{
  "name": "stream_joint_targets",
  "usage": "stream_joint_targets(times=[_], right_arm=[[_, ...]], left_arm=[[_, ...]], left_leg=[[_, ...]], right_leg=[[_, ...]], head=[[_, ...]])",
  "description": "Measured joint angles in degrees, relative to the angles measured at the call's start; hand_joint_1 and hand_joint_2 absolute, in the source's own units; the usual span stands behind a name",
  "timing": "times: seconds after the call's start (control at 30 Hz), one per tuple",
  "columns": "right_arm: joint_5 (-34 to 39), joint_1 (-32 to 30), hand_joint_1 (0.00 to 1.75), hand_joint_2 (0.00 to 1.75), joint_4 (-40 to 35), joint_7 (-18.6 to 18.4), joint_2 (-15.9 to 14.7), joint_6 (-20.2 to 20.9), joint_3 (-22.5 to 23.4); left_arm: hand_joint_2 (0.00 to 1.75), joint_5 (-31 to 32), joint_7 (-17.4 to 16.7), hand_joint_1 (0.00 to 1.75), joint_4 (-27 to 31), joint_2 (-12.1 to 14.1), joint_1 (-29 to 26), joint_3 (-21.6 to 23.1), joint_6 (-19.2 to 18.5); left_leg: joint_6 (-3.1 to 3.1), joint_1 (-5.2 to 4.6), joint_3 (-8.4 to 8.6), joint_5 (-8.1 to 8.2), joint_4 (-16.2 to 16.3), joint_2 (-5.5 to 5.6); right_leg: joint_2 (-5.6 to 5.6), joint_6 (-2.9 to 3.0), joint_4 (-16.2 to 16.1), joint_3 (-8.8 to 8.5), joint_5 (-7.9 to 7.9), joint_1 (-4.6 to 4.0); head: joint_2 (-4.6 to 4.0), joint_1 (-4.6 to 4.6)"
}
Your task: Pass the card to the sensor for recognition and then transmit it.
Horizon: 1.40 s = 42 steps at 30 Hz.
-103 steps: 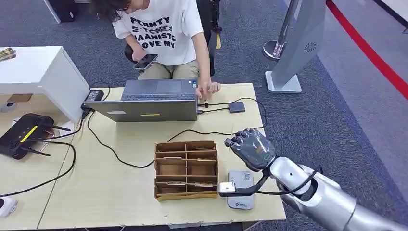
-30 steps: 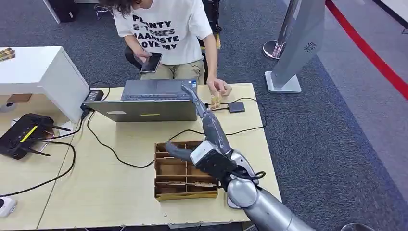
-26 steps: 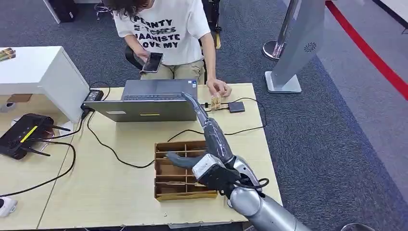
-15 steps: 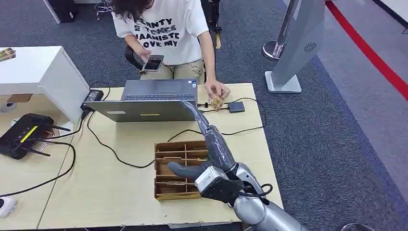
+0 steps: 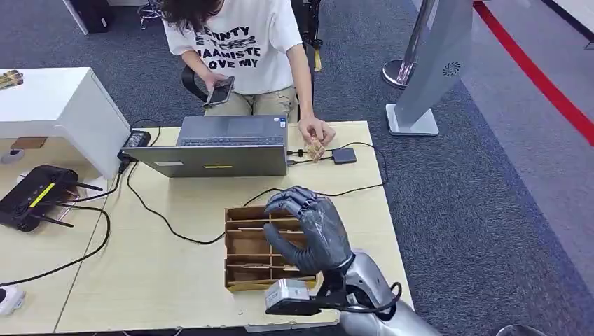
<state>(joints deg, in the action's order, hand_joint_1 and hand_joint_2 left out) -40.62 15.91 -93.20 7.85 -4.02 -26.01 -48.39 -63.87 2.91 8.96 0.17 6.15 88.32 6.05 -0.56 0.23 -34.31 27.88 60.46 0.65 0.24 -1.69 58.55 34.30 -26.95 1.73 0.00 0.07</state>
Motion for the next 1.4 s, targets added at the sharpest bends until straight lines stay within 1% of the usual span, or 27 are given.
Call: stream_joint_targets(times=[0.1,0.13,0.2,0.23,0.27,0.3,0.33,0.37,0.4,0.43,0.47,0.5,0.6,0.63,0.67,0.73,0.8,1.0,1.1,1.13,1.2,1.27,1.37,1.4], right_arm=[[-4.10,0.00,0.80,1.75,1.91,-2.17,-0.07,-1.12,-0.20],[-5.08,0.01,0.77,1.75,2.78,-2.71,-0.09,-1.25,-0.26],[-5.76,0.00,0.68,1.75,3.85,-3.20,-0.13,-1.29,-0.37],[-6.33,0.01,0.70,1.75,4.16,-3.48,-0.13,-1.38,-0.44],[-6.99,0.01,0.75,1.75,4.44,-3.79,-0.13,-1.47,-0.46],[-8.41,0.01,0.94,1.75,5.05,-4.60,-0.13,-1.66,-0.48],[-9.76,0.02,1.08,1.75,5.60,-5.32,-0.15,-1.80,-0.53],[-11.23,0.03,1.12,1.75,6.10,-6.00,-0.17,-1.90,-0.55],[-12.40,0.07,1.24,1.75,6.49,-6.41,-0.20,-1.90,-0.57],[-13.52,0.18,1.31,1.75,7.04,-6.80,-0.20,-1.84,-0.61],[-14.24,0.36,1.31,1.75,7.65,-7.20,-0.22,-1.75,-0.68],[-14.77,0.58,1.34,1.75,8.22,-7.35,-0.22,-1.64,-0.72],[-15.81,1.23,1.26,1.75,9.82,-7.81,-0.22,-1.10,-0.87],[-15.95,1.47,1.31,1.75,10.32,-7.87,-0.22,-0.85,-0.94],[-16.16,1.70,1.29,1.75,10.86,-8.09,-0.22,-0.75,-1.05],[-16.47,2.03,1.31,1.75,11.74,-8.31,-0.24,-0.33,-1.16],[-16.73,2.15,1.20,1.75,12.33,-8.42,-0.26,0.00,-1.27],[-17.02,2.60,1.20,1.75,14.10,-8.86,-0.46,0.17,-1.27],[-17.04,2.67,0.91,1.75,14.56,-8.86,-0.46,0.17,-1.27],[-17.12,2.70,0.73,1.75,14.71,-8.94,-0.48,0.19,-1.27],[-17.26,2.71,0.73,1.75,14.91,-9.08,-0.48,0.30,-1.27],[-17.45,2.71,0.80,1.75,15.09,-9.19,-0.48,0.39,-1.25],[-17.74,2.71,0.79,1.75,15.15,-9.34,-0.52,0.41,-1.14],[-17.80,2.70,0.82,1.75,15.15,-9.43,-0.55,0.41,-1.09]], left_arm=[[0.00,0.11,-0.09,0.00,0.00,0.00,0.00,0.00,-0.02],[0.00,0.15,-0.11,0.00,0.00,0.00,0.00,0.00,-0.04],[0.00,0.20,-0.17,0.00,0.00,0.00,0.00,0.00,-0.04],[0.00,0.20,-0.22,0.00,0.00,0.00,-0.01,0.00,-0.06],[0.00,0.24,-0.24,0.00,0.00,0.02,0.00,0.00,-0.07],[0.00,0.28,-0.24,0.00,0.00,0.02,0.01,0.00,-0.09],[0.00,0.35,-0.28,0.00,0.00,0.02,0.00,0.00,-0.15],[0.00,0.39,-0.46,0.00,0.00,0.02,0.00,0.00,-0.22],[0.00,0.46,-0.48,0.00,0.00,0.02,0.00,0.00,-0.26],[0.00,0.55,-0.50,0.00,0.00,0.02,0.00,0.00,-0.28],[0.00,0.59,-0.50,0.00,0.00,0.02,0.02,0.02,-0.35],[0.00,0.61,-0.52,0.00,0.00,0.02,0.02,0.00,-0.37],[0.00,0.70,-0.57,0.00,0.00,0.00,0.02,0.02,-0.42],[0.00,0.70,-0.57,0.00,0.00,0.00,0.02,0.02,-0.44],[0.00,0.72,-0.57,0.00,0.00,0.00,0.02,0.02,-0.44],[0.00,0.72,-0.57,0.00,0.00,0.00,0.02,0.02,-0.50],[0.00,0.72,-0.57,0.00,0.00,0.00,0.02,0.02,-0.50],[0.00,0.70,-0.57,0.00,0.00,0.00,0.02,0.02,-0.52],[0.00,0.70,-0.57,0.00,0.00,0.00,0.03,0.02,-0.52],[0.00,0.70,-0.57,0.00,0.00,0.00,0.03,0.02,-0.52],[0.00,0.70,-0.57,0.00,0.00,0.00,0.02,0.04,-0.55],[0.00,0.59,-0.57,0.00,0.00,0.00,0.03,0.07,-0.57],[0.00,0.42,-0.57,0.00,0.00,0.00,0.02,0.09,-0.57],[0.00,0.31,-0.57,0.00,0.00,0.00,0.02,0.09,-0.57]], left_leg=[[0.00,0.00,0.00,0.00,0.00,0.00],[0.00,0.00,0.00,0.00,0.00,0.00],[0.00,0.00,0.00,0.00,0.00,0.00],[0.00,0.00,0.00,0.00,0.00,0.00],[0.00,0.00,0.00,0.00,0.00,0.00],[0.00,0.00,-0.01,0.00,0.00,0.01],[0.00,0.00,-0.01,0.00,0.00,0.01],[0.00,0.00,-0.01,0.00,0.00,0.00],[0.00,0.00,-0.01,0.00,0.00,0.00],[0.00,0.00,-0.01,0.00,0.00,0.00],[0.00,0.00,-0.01,0.00,0.00,0.00],[0.00,0.00,-0.01,0.00,0.00,0.00],[0.00,0.00,0.00,0.00,0.00,0.00],[0.00,0.00,0.00,0.00,0.00,0.00],[0.00,0.00,0.00,0.00,0.00,0.00],[0.00,0.00,0.00,0.00,0.00,0.00],[0.00,0.00,0.00,0.00,0.00,0.00],[0.00,0.00,0.00,0.00,0.00,0.00],[0.00,0.00,0.00,0.00,0.00,0.00],[0.00,0.00,0.00,0.00,0.00,0.00],[0.00,0.00,0.00,0.00,0.00,0.00],[0.00,0.00,0.00,0.00,0.00,0.00],[0.00,0.00,0.00,0.00,0.00,0.00],[0.00,0.00,0.01,0.00,0.00,0.00]], right_leg=[[0.00,0.00,0.00,-0.01,0.00,0.00],[0.00,0.00,0.01,-0.01,0.00,0.00],[0.00,0.00,0.00,0.00,0.00,0.00],[0.00,0.00,0.00,0.00,0.00,0.00],[0.00,0.00,0.00,0.00,0.00,0.00],[0.00,0.00,0.00,0.00,0.00,0.00],[0.00,0.00,0.00,0.00,0.00,0.00],[0.00,0.00,0.00,0.00,0.00,0.00],[0.00,0.00,0.00,0.00,0.00,0.00],[0.00,0.00,0.00,0.00,0.00,0.00],[0.00,0.00,0.00,0.00,0.00,0.00],[0.00,0.00,0.00,0.00,0.00,0.00],[0.00,0.00,0.00,-0.01,0.00,0.00],[0.00,0.00,0.00,0.00,0.00,0.00],[0.00,0.00,0.00,0.00,0.01,0.00],[0.00,0.00,0.00,0.00,0.01,0.00],[0.00,0.00,0.00,0.00,0.00,0.00],[0.00,0.00,0.00,0.00,0.00,0.00],[0.00,0.00,0.00,0.00,0.00,0.00],[0.00,0.00,0.00,0.00,0.00,0.00],[0.00,0.00,0.00,0.00,0.00,0.00],[0.00,0.00,0.00,0.00,0.00,0.00],[0.00,0.00,0.00,0.00,0.00,0.00],[0.00,0.00,0.00,0.00,0.00,0.00]], head=[[0.00,0.00],[0.00,0.00],[0.00,0.00],[0.00,0.00],[0.00,0.00],[0.00,0.00],[0.00,0.00],[0.00,0.00],[0.00,0.00],[0.00,0.00],[0.00,0.00],[0.00,0.00],[0.00,0.00],[0.00,0.00],[0.00,-0.02],[0.00,0.00],[0.00,0.00],[0.00,0.00],[0.00,0.00],[0.00,0.00],[0.00,0.00],[0.00,0.00],[0.00,0.00],[0.00,0.00]])
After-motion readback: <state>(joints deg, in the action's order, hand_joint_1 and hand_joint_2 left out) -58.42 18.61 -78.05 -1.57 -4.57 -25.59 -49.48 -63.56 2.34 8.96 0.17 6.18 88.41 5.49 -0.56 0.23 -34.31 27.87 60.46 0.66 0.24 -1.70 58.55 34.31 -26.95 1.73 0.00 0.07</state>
